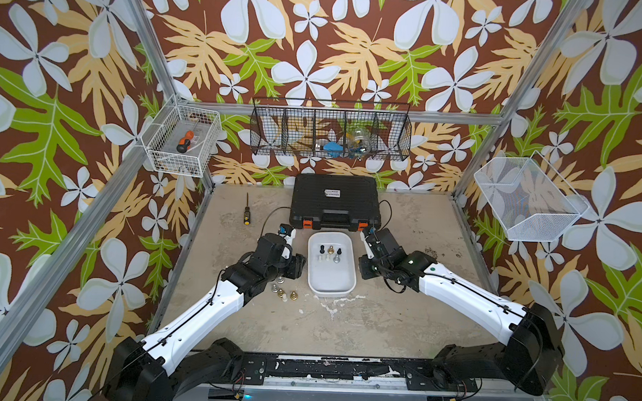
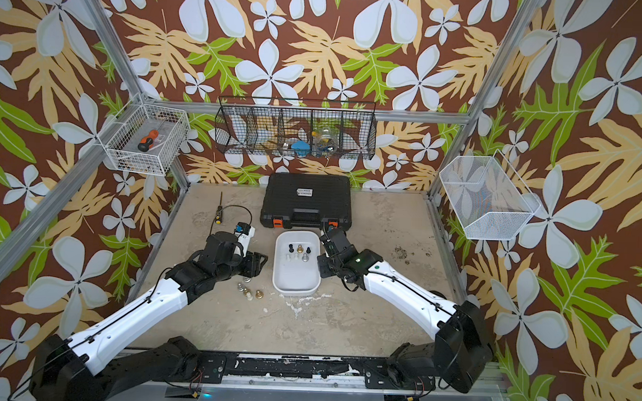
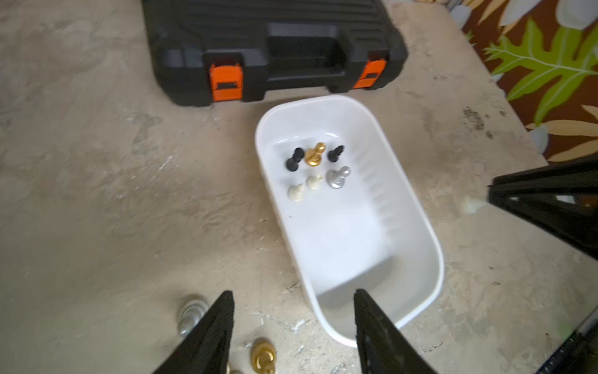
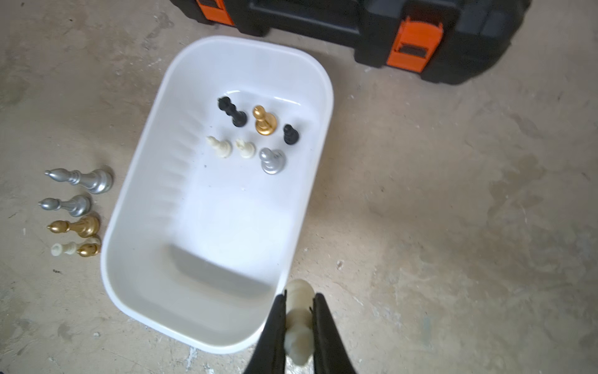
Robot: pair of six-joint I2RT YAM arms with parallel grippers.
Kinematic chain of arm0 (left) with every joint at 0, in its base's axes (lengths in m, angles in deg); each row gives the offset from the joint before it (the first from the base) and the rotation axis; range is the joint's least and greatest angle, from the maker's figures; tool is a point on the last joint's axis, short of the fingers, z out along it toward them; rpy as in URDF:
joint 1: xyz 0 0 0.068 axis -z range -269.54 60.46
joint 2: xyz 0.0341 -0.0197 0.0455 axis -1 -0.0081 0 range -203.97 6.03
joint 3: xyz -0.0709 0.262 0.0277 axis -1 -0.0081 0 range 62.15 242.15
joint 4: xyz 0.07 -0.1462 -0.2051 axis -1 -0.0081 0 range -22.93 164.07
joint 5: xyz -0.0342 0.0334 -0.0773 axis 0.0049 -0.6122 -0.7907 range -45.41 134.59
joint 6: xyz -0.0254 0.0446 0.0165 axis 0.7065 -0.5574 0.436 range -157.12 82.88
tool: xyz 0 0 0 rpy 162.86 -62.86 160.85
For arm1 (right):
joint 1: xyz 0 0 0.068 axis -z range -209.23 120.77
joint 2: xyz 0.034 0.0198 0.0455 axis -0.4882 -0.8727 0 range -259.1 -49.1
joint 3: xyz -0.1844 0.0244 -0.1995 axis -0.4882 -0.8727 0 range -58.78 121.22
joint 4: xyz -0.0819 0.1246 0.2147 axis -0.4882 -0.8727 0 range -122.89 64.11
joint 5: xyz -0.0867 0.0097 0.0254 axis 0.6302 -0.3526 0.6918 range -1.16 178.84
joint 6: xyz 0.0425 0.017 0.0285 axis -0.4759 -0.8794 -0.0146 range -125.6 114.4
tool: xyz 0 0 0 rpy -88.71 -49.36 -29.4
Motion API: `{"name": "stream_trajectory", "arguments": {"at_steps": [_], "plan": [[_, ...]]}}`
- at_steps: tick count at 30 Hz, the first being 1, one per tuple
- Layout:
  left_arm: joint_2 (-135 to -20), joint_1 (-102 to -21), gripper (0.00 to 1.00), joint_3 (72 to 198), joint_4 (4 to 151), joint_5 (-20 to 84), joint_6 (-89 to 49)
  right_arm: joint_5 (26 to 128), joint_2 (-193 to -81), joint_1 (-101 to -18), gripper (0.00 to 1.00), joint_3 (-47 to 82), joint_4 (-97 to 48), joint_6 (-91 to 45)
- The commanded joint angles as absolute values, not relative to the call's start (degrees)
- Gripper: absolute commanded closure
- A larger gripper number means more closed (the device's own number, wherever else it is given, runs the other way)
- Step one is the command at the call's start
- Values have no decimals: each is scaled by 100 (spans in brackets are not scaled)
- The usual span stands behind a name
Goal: Put the chess pieces into the storage box
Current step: Pick up the chess piece at the center of the board, then place the chess piece in the storage box.
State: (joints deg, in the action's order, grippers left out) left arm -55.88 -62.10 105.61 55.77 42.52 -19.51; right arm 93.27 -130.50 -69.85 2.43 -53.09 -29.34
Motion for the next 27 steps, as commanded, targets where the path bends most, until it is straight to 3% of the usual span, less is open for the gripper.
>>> {"name": "stream_trajectory", "arguments": {"at_steps": [1, 14, 27], "plan": [[-5489, -6457, 40, 10341, 5503, 3860, -1848, 9346, -13486, -7219, 89, 715, -5323, -2740], [-5130, -6458, 41, 10109, 5755, 3650, -2002, 9479, -15602, -7703, 90, 2293, -5368, -2179], [-5076, -6462, 40, 10100, 5779, 3659, -2024, 9368, -16386, -7862, 90, 2639, -5225, -2106]]}}
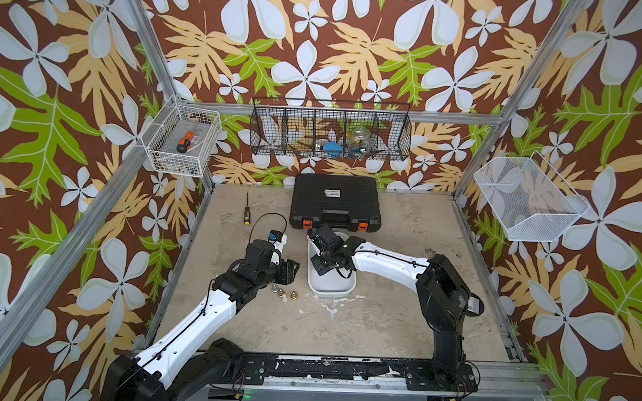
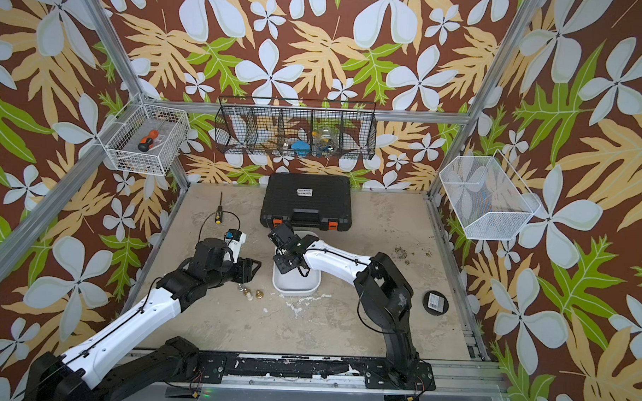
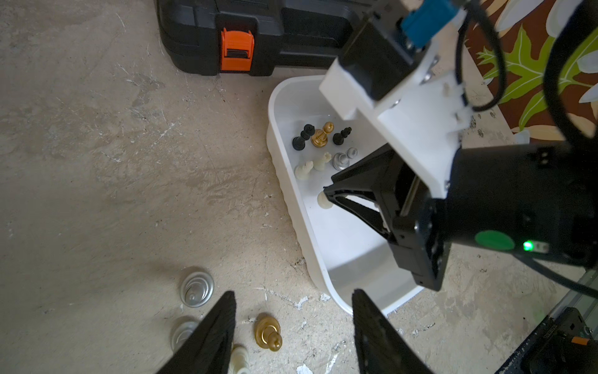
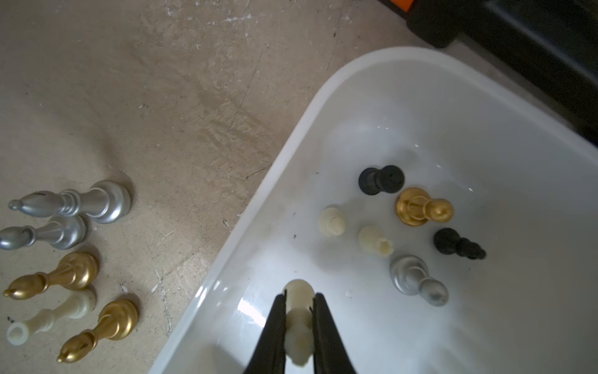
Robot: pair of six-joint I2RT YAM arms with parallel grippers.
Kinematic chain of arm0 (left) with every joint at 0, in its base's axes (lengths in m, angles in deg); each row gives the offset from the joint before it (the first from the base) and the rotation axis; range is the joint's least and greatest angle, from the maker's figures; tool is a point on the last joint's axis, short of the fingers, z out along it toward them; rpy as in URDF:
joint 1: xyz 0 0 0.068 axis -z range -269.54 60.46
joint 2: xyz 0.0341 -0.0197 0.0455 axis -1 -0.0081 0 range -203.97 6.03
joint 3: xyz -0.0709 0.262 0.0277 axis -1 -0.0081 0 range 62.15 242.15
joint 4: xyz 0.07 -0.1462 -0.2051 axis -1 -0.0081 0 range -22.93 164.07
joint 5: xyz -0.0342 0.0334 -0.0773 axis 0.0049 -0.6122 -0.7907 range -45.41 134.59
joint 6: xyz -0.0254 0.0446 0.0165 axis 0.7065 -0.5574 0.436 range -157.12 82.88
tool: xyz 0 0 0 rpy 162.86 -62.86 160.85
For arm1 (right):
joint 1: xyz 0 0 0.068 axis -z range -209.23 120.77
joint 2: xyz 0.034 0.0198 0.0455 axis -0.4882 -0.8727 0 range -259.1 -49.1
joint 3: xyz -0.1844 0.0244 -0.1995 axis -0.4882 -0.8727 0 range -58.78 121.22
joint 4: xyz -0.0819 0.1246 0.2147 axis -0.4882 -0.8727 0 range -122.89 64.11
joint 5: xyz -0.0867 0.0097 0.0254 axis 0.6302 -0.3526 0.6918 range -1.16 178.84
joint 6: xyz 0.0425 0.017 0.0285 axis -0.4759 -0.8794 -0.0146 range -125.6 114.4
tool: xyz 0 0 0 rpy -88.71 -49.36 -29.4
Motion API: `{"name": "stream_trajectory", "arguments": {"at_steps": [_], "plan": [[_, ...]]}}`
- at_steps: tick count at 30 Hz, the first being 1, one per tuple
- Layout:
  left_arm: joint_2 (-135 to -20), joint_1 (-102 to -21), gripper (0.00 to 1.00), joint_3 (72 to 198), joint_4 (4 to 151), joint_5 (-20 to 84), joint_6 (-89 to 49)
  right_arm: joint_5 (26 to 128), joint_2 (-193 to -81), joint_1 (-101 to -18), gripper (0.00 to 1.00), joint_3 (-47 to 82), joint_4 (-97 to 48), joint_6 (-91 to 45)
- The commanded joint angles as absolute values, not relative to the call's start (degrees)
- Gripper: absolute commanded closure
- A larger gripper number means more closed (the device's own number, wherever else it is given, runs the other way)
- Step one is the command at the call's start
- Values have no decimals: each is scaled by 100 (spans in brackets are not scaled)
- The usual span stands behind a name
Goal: Put the chess pieces into the storage box
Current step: Place the chess piece in the storage box.
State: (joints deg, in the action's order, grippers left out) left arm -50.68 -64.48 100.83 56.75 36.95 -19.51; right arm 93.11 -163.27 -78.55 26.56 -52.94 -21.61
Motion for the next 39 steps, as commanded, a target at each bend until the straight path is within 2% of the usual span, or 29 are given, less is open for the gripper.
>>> {"name": "stream_trajectory", "arguments": {"at_steps": [1, 10, 39], "plan": [[-5091, -6458, 40, 10104, 5779, 3641, -2025, 9399, -16401, -7875, 90, 2617, -5196, -2106], [-5073, -6457, 40, 10092, 5807, 3598, -2020, 9769, -16424, -7915, 89, 2362, -4825, -2143], [-5045, -6453, 40, 10100, 5818, 3553, -2066, 9880, -16678, -7801, 87, 2361, -4583, -2177]]}}
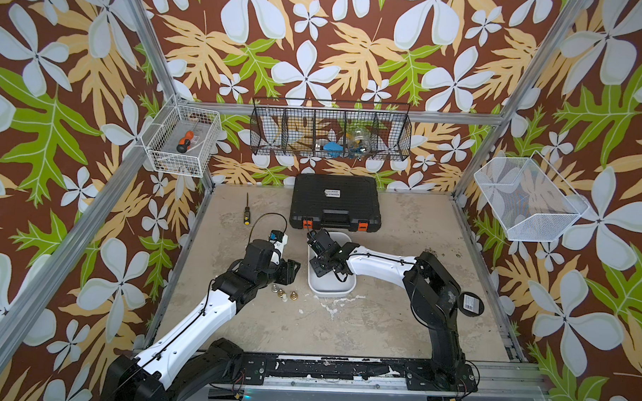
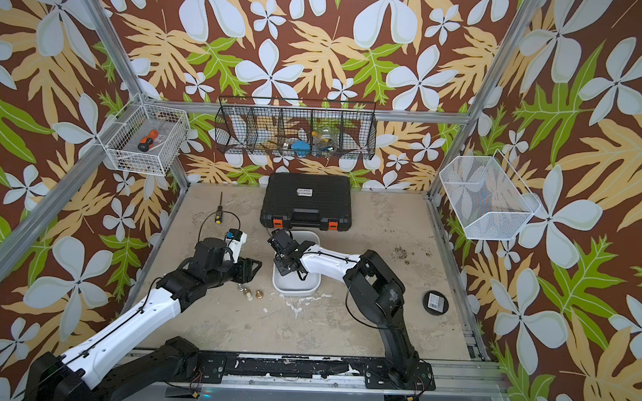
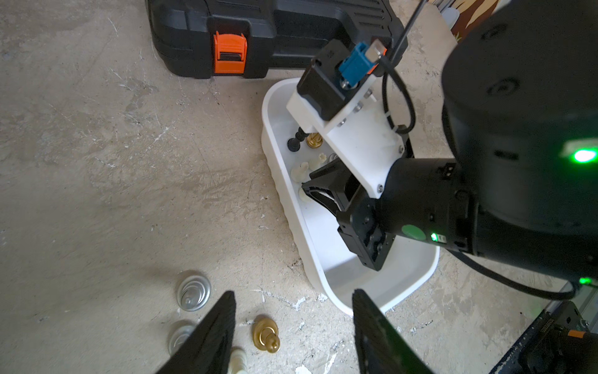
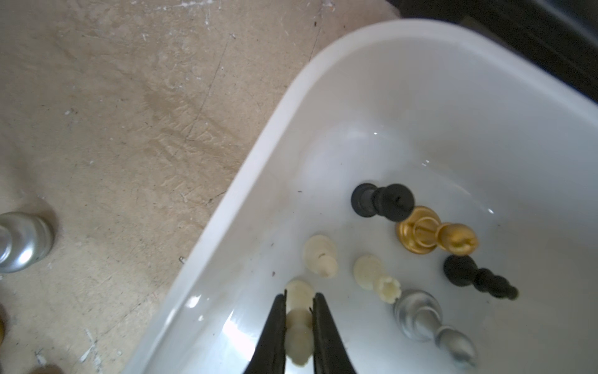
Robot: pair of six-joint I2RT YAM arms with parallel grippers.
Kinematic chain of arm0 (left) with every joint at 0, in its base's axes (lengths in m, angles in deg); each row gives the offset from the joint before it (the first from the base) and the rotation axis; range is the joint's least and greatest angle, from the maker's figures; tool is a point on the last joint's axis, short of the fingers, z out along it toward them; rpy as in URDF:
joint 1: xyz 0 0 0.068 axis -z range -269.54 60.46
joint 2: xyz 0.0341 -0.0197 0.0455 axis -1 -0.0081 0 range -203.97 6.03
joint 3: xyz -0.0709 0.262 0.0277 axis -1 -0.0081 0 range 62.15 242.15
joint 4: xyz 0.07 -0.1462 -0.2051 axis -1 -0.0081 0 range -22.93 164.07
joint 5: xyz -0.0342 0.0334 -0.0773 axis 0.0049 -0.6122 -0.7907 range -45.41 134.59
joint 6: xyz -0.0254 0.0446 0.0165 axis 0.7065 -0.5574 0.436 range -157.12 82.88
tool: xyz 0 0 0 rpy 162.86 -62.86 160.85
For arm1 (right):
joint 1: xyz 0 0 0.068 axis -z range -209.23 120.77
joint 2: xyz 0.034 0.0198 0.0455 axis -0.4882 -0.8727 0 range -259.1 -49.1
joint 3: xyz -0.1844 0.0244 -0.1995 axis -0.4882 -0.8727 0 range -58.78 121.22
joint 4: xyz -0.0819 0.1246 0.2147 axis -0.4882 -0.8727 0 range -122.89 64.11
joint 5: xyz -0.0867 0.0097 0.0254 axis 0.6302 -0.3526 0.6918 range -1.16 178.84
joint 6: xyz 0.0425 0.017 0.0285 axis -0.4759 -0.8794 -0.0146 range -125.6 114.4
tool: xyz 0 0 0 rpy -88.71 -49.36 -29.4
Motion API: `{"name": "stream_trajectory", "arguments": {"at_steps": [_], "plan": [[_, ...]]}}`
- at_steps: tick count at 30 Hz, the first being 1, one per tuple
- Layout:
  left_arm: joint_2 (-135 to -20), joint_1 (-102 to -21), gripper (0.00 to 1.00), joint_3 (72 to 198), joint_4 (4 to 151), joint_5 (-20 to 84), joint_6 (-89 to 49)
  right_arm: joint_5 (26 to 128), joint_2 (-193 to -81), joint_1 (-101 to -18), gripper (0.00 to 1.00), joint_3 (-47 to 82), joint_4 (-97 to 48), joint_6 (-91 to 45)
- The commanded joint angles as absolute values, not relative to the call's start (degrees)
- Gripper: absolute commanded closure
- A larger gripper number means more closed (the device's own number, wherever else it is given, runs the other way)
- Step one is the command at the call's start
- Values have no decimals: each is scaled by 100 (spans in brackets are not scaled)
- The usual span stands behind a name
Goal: Put the chess pieces into the storage box
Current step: Place the chess piece in the storage box.
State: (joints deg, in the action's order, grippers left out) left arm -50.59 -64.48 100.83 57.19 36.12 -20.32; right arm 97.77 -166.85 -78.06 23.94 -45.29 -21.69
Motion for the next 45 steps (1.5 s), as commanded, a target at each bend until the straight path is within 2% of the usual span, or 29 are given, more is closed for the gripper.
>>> {"name": "stream_trajectory", "arguments": {"at_steps": [1, 17, 21, 32, 39, 42, 45], "plan": [[-5044, -6458, 40, 10100, 5823, 3554, -2060, 9910, -16678, -7808, 86, 2359, -4570, -2177], [-5060, -6457, 40, 10105, 5834, 3530, -2082, 9738, -16701, -7792, 83, 2363, -4575, -2177], [-5058, -6458, 40, 10104, 5833, 3529, -2082, 9754, -16658, -7797, 73, 2391, -4602, -2177], [-5067, -6458, 40, 10104, 5843, 3519, -2061, 9811, -16367, -7801, 57, 2495, -4776, -2133], [-5103, -6449, 40, 10238, 5412, 3835, -1560, 9621, -15042, -7796, 51, 1814, -4532, -2150], [-5266, -6391, 42, 10563, 4608, 4563, -1186, 9458, -14150, -7792, 49, 813, -3661, -2054], [-5371, -6299, 47, 10732, 4414, 4746, -1059, 9110, -13360, -7798, 47, -382, -2416, -1872]]}}
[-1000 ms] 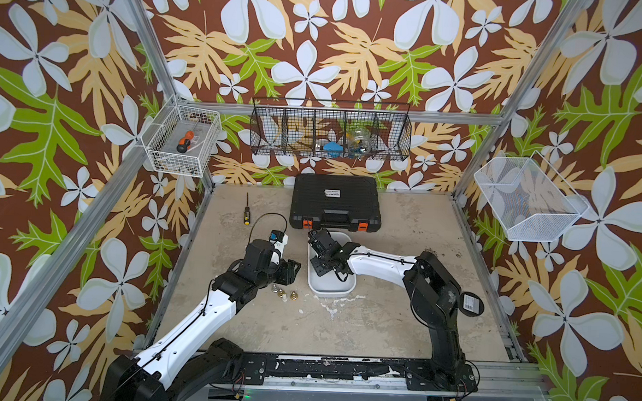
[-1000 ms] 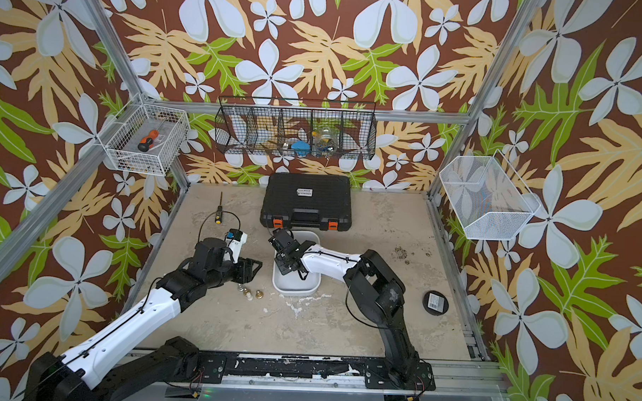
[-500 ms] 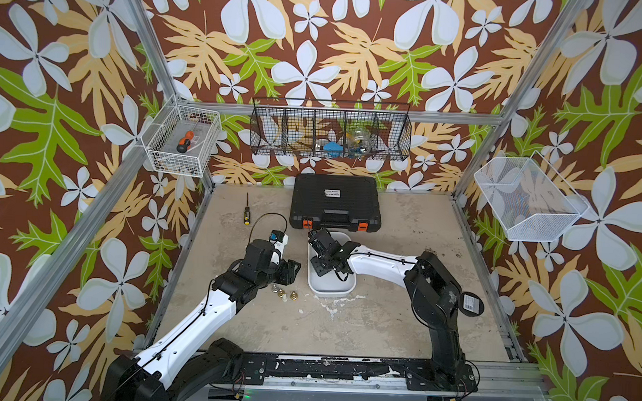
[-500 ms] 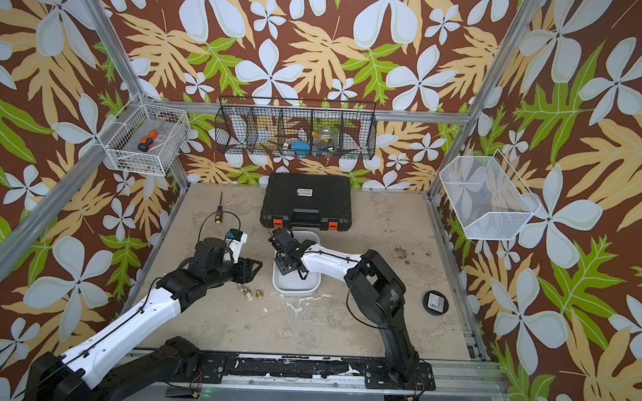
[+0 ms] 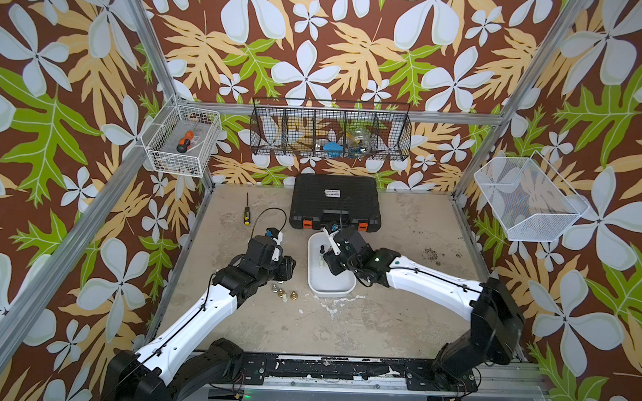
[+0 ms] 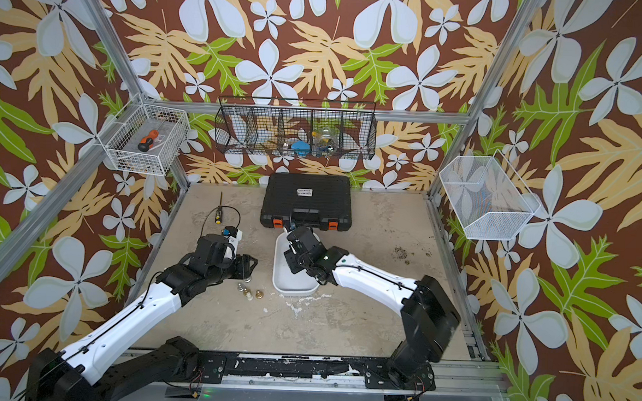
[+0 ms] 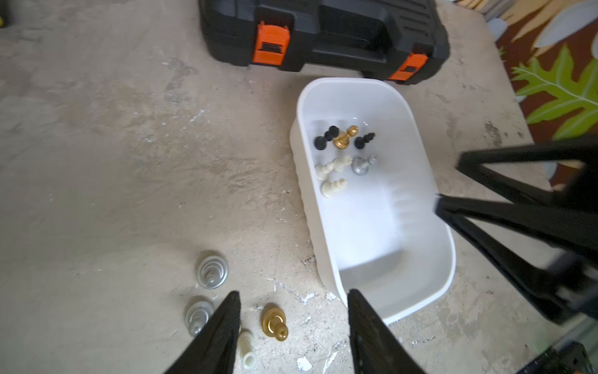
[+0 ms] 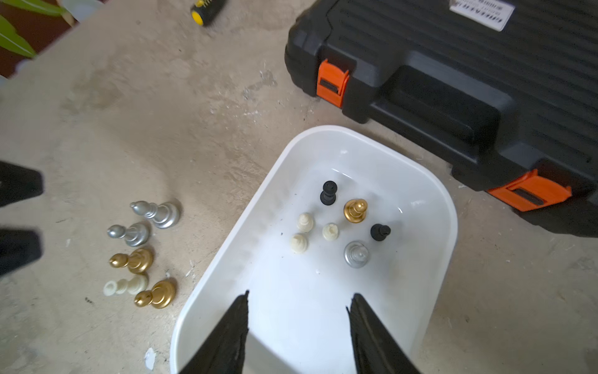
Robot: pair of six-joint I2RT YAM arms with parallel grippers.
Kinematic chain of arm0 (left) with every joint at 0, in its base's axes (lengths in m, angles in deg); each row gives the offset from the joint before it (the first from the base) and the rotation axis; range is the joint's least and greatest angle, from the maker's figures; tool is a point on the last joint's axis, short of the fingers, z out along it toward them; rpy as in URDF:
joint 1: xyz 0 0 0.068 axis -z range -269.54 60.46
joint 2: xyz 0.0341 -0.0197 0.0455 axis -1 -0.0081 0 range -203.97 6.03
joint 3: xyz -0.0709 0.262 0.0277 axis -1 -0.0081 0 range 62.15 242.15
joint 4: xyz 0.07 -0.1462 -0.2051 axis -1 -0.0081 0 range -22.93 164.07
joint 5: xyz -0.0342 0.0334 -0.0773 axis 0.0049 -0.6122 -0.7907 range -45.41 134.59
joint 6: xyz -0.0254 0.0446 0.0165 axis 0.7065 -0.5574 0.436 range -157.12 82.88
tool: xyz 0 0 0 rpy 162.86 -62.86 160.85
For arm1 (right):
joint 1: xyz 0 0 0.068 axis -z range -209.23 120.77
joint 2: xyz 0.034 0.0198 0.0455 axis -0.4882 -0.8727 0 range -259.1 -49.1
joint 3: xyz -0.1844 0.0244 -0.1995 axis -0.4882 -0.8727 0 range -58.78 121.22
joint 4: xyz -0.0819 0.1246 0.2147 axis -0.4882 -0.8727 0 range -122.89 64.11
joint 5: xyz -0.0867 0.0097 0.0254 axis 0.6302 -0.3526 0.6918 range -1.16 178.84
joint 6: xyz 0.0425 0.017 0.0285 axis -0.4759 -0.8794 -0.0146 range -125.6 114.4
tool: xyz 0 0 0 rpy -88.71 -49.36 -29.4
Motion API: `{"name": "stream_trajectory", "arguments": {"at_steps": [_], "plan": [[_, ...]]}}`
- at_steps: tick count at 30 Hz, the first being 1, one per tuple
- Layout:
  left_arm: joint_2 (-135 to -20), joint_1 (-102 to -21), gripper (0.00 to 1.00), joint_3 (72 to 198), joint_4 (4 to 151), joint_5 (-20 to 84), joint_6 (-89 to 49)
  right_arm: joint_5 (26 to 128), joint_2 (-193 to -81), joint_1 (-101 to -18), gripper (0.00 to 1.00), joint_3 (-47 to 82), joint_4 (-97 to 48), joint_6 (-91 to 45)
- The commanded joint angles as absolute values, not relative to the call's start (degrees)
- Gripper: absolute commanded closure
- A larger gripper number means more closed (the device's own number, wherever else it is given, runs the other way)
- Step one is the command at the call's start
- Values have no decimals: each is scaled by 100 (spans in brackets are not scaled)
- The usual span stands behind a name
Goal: Put the chess pieces into the storage box
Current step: Place the chess piece in the storage box, then pick up the chess piece at the center of the board.
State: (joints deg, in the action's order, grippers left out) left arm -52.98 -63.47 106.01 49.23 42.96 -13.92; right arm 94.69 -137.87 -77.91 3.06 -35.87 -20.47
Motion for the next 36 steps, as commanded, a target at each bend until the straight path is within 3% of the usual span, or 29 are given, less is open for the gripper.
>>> {"name": "stream_trajectory", "arguments": {"at_steps": [1, 7, 13, 21, 28, 36], "plan": [[-5461, -6297, 47, 10795, 4318, 4894, -1015, 8919, -13120, -7792, 47, -789, -1952, -1821], [-6102, -6334, 44, 11011, 4170, 5274, -935, 8124, -12456, -7828, 46, -2510, 208, -1894], [-6922, -6361, 45, 11218, 4383, 5346, -1064, 8178, -12197, -7897, 46, -3296, 1295, -1823], [-7475, -6607, 50, 11155, 4504, 5439, -1075, 8743, -11375, -7906, 44, -3883, 1674, -1692], [-7779, -6651, 57, 10997, 4772, 5336, -1093, 7951, -11627, -7915, 43, -3748, 1713, -1657], [-7958, -6650, 62, 10890, 5012, 5242, -1187, 7960, -11701, -7915, 43, -3682, 1624, -1643]]}}
